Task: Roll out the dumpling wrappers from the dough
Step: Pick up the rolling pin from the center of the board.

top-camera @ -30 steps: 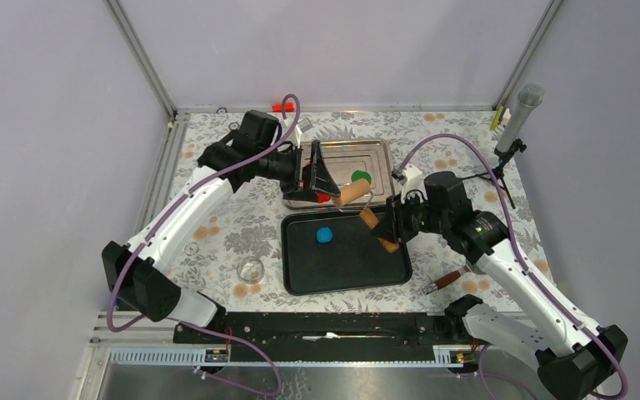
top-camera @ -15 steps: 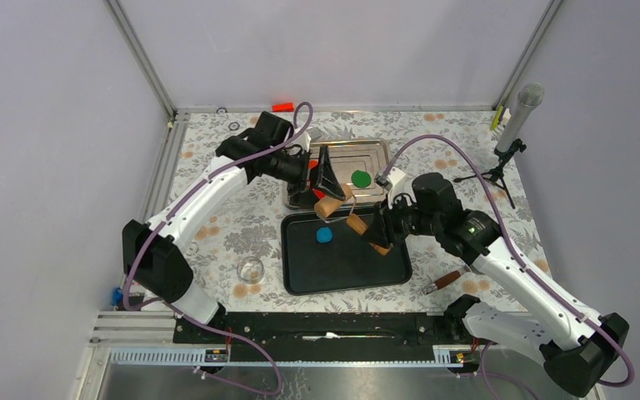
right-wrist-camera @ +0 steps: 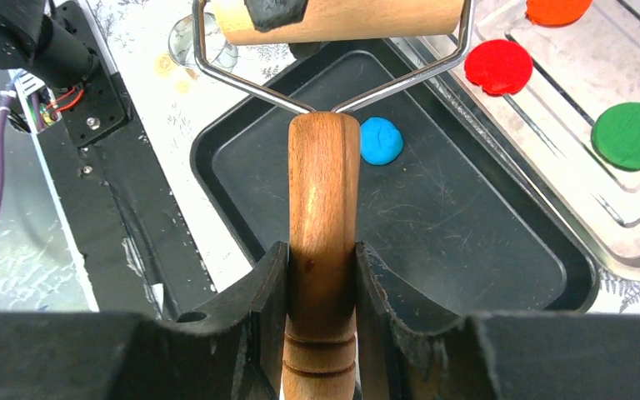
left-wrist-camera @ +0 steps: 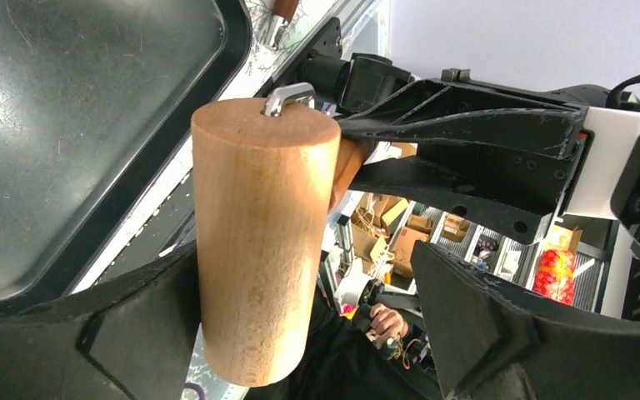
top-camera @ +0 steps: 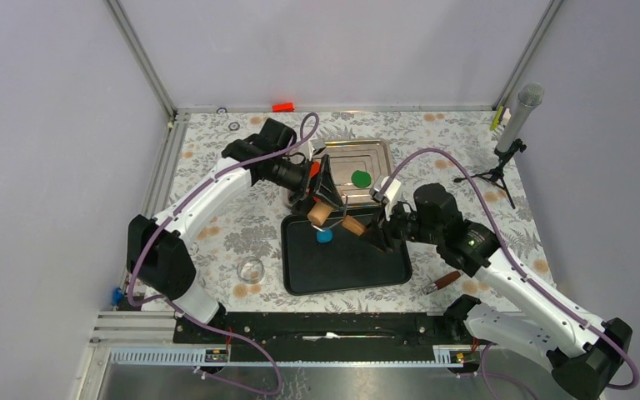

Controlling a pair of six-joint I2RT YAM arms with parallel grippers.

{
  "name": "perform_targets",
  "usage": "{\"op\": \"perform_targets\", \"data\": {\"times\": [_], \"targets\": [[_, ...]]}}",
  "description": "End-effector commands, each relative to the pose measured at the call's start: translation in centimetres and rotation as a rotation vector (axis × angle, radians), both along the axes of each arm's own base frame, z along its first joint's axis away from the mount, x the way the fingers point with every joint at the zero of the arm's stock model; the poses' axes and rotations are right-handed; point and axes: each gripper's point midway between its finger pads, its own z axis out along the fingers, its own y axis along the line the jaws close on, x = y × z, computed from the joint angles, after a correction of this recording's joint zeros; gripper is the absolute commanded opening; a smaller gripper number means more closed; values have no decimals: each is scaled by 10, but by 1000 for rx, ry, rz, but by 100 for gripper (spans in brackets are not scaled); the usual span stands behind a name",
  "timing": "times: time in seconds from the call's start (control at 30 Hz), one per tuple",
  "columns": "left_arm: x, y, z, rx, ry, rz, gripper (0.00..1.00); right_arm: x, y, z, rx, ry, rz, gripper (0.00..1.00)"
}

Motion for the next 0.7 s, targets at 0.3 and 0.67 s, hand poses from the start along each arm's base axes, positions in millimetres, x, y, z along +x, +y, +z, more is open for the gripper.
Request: {"op": "perform_targets", "data": {"times": [0.3,0.67], "targets": [[-14,0,9,-82,14,-53,68,10,11,27,87,-242,73,0],[-26,-12,6,-81,23,-101,74,7,14,29,100,-241,96,0]]}}
